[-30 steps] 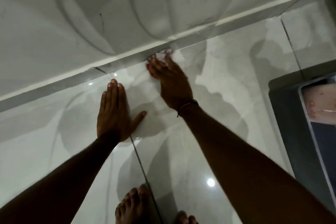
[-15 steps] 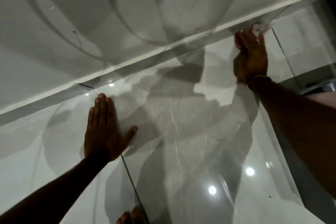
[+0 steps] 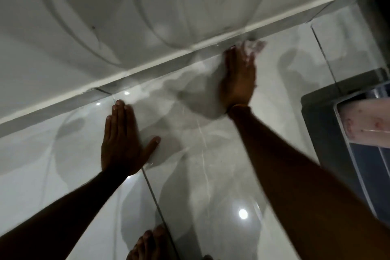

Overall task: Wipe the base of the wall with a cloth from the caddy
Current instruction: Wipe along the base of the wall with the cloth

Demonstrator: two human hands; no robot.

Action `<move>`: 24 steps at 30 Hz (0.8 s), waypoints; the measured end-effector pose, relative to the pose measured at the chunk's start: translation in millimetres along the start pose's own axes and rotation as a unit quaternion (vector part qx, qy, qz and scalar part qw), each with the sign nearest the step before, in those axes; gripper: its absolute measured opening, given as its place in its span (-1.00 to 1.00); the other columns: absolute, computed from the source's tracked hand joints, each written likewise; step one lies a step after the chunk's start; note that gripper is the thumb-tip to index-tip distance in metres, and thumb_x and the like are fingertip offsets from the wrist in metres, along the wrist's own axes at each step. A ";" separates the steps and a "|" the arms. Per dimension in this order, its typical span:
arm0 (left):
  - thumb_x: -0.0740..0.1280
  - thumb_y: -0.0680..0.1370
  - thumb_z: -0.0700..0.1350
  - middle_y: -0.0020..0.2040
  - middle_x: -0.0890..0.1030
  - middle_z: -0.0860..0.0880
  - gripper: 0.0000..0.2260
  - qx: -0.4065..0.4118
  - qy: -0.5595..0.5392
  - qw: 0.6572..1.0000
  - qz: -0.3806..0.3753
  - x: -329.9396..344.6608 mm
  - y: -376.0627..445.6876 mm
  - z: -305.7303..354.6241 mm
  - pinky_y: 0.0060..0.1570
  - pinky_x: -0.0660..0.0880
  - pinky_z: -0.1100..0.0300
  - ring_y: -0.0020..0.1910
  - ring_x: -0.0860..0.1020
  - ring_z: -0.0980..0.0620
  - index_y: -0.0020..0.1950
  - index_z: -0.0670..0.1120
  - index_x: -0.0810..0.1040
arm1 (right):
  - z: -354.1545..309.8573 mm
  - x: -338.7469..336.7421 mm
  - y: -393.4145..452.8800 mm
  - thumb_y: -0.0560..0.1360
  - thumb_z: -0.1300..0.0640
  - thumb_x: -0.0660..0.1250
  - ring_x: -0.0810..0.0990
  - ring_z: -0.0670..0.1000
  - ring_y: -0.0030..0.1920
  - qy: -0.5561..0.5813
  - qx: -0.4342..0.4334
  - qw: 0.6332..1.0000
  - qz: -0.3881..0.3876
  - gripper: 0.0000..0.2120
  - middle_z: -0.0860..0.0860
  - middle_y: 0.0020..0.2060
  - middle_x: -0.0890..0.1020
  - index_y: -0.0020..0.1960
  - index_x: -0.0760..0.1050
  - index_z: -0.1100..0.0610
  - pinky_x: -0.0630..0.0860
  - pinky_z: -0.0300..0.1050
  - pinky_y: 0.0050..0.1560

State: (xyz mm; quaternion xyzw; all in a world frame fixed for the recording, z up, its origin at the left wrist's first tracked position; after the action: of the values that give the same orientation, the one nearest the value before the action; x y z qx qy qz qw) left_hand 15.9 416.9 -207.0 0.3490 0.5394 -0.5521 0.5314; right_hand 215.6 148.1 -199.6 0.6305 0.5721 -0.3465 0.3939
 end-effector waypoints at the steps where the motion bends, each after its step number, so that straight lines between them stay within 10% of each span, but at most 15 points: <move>1: 0.15 0.55 0.43 0.72 -0.08 -0.29 0.02 0.003 0.004 1.000 0.002 -0.1 0.1 0.0 0.67 -0.17 -0.03 0.72 -0.13 -0.19 0.70 -0.28 -0.07 | -22.4 17.6 -20.2 0.57 0.21 0.06 0.34 0.25 0.64 0.004 -0.002 1.000 -0.012 -0.41 0.15 0.61 0.41 0.59 0.42 0.11 0.20 0.16 0.69; 12: 0.29 0.59 0.22 0.71 -0.02 -0.31 -0.10 0.036 0.001 0.999 0.021 3.0 -2.5 -5.7 0.67 -0.06 -0.12 0.71 -0.08 -0.24 0.71 -0.24 -0.06 | -178.6 65.4 -139.1 0.68 0.05 0.08 0.06 0.23 0.73 0.010 -0.220 0.954 -0.203 -0.45 0.00 0.67 0.31 0.67 0.27 0.04 0.08 0.21 0.70; 20: 0.07 0.56 0.47 0.71 -0.04 -0.33 0.01 0.008 0.002 1.000 0.011 3.8 -0.6 -5.3 0.67 -0.05 -0.12 0.71 -0.07 -0.24 0.69 -0.31 -0.03 | -128.5 48.7 -99.8 0.51 0.34 0.07 0.30 0.24 0.65 0.009 -0.319 0.935 -0.154 -0.33 0.02 0.58 0.47 0.57 0.44 0.04 0.22 0.12 0.66; 24: 0.12 0.54 0.46 0.72 -0.08 -0.26 0.03 -0.007 -0.016 1.000 0.002 0.0 -1.8 -2.8 0.68 -0.10 -0.06 0.72 -0.14 -0.16 0.70 -0.26 -0.08 | -39.0 35.0 -37.6 0.57 0.24 0.05 0.18 0.15 0.71 -0.084 -0.302 0.931 -0.185 -0.32 -0.05 0.68 0.28 0.67 0.23 -0.08 0.14 0.18 0.70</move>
State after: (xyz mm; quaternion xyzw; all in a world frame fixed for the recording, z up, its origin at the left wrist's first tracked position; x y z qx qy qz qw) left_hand 13.6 419.4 -207.1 0.3375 0.5338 -0.5528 0.5436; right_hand 181.4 199.9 -216.9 0.3331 0.7214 -0.2753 0.5412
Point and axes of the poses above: each hand's wrist, its own y-axis towards the middle knuckle, its own x-axis out of the palm, z = x × y, the point moved 4 cm from there along y, towards the middle knuckle
